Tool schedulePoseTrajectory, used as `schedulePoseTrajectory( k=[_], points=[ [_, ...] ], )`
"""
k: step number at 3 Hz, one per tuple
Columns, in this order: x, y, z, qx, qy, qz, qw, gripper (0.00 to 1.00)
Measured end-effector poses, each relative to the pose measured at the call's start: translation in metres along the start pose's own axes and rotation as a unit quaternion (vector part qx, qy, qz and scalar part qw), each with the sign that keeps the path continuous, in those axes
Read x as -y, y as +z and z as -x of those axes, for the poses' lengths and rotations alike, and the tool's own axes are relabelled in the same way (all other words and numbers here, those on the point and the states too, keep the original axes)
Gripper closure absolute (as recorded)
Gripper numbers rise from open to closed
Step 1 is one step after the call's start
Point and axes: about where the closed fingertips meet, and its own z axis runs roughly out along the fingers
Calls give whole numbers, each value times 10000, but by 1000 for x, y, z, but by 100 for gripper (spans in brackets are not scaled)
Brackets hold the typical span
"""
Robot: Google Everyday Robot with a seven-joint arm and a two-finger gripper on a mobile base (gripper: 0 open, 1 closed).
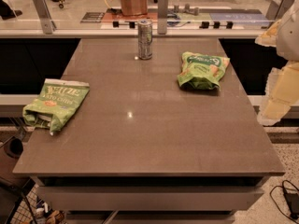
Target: Move redbull can near green jalapeno chip bag
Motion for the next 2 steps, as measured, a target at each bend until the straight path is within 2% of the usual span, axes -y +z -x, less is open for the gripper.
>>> schedulePoseTrajectory(
  k=[1,2],
  points=[
    [0,0,0,0,0,-1,10000,0],
    [8,4,-2,228,174,-49,9996,0]
  ],
)
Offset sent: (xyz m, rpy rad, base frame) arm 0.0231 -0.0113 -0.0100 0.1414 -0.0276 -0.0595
